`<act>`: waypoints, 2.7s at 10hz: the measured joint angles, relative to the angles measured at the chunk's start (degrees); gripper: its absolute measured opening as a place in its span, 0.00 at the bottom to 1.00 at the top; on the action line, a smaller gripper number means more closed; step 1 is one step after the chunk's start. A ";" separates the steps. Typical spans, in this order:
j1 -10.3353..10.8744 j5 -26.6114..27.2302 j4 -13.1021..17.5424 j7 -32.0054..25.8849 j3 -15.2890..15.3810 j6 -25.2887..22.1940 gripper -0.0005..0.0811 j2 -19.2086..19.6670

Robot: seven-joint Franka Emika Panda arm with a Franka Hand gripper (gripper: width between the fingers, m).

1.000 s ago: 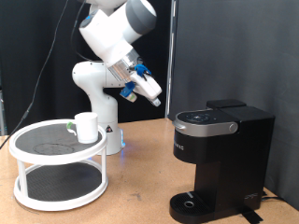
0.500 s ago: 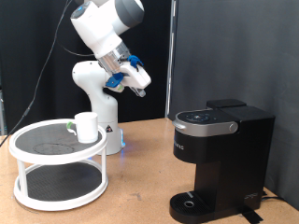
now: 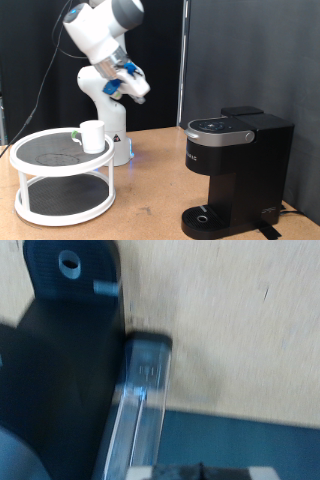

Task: Make a cup of coffee with the keurig machine

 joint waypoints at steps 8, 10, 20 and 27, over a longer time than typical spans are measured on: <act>-4.98 -8.24 5.04 -10.17 -10.60 -13.21 0.01 -1.33; -4.98 -8.66 5.06 -10.26 -10.68 -14.04 0.01 -1.20; -5.18 -14.29 10.46 -18.21 -16.13 -17.79 0.01 4.51; -5.18 -14.39 10.41 -21.11 -17.74 -16.37 0.01 5.63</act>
